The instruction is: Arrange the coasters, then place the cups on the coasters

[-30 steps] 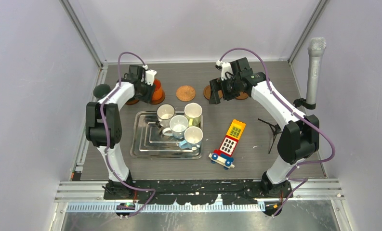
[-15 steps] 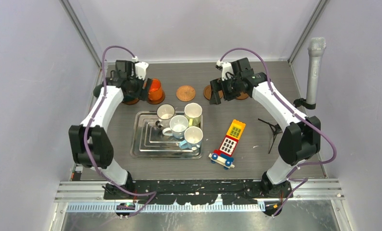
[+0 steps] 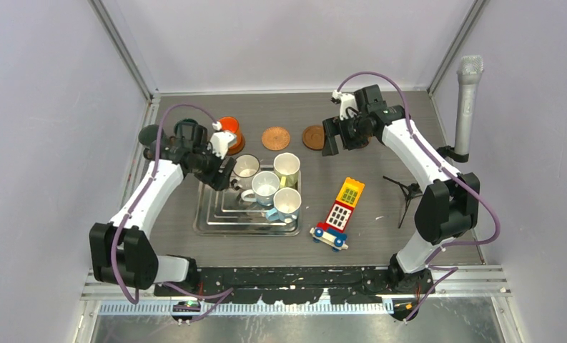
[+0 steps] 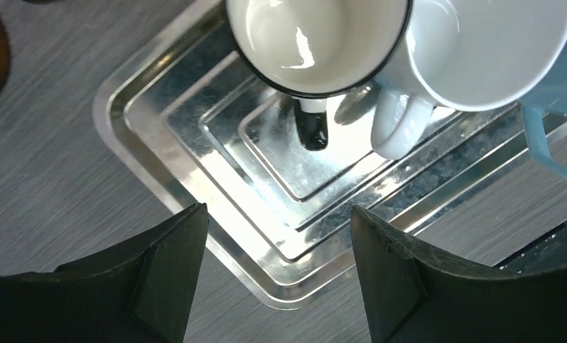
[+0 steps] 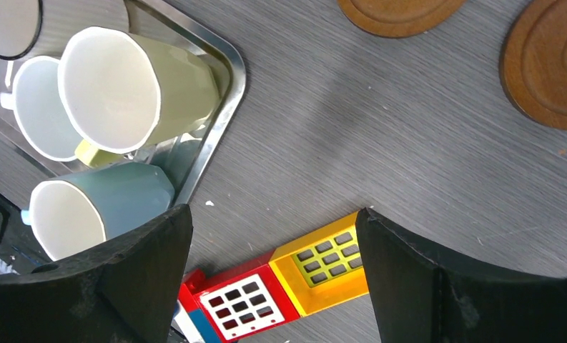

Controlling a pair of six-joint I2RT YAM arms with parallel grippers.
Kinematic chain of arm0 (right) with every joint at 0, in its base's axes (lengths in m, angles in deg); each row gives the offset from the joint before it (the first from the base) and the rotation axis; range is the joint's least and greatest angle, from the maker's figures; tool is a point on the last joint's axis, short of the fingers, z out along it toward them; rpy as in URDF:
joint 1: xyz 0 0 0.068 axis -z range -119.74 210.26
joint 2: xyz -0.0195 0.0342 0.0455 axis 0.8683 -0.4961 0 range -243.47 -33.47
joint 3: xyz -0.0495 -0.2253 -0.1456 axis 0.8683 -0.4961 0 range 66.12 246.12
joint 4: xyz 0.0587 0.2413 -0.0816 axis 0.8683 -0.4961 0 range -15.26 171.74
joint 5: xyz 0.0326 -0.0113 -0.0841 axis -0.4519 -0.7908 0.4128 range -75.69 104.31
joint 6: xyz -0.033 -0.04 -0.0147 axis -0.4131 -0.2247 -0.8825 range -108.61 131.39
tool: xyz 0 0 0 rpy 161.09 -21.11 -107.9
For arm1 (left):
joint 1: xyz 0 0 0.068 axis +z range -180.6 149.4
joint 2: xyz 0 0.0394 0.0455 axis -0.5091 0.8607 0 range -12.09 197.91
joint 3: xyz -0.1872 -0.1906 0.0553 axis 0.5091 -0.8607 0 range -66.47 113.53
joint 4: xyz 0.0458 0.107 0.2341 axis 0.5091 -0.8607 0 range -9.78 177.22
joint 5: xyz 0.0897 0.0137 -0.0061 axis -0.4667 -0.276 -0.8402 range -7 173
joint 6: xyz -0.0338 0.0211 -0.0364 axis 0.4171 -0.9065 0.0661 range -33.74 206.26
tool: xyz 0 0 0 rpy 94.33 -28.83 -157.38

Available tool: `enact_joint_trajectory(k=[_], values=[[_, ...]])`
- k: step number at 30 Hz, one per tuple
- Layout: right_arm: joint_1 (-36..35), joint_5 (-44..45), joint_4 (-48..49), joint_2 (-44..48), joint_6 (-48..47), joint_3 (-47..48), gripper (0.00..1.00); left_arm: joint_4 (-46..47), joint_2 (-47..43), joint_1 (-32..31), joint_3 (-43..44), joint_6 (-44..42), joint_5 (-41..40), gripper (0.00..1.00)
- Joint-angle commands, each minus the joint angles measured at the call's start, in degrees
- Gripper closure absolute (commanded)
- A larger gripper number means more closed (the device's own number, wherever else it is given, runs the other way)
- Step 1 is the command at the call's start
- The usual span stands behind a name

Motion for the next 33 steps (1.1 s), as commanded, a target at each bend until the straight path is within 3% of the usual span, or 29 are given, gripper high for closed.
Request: enact_joint_trajectory(k=[1,9,18,24,33], values=[[1.10,-0.49,-0.80,0.83,-1.37,2.18,0.11,3.91,-0.27,-3.03,-2.53,1.23,-1.65,0.27],[3.03,1.78,-1.75,1.52,-1.46,1.49,0.11,10.47,5.01,-4.58,-4.29,4.83,-5.69,0.39],[5.18,3.12,-1.97,1.72,-2.20,1.34,0.11,13.66,8.60,-5.24,-4.53,6.42,-3.17,0.40],[5.52,3.26,-2.06,1.71,-2.33,1.65,0.11,13.09,8.80,-5.56,-4.65,6.23,-2.33,0.35],[5.55,3.01,-2.19,1.93,-2.34,1.36,0.11,12.87,7.32,-7.40,-5.85,8.33,-2.26,0.36]])
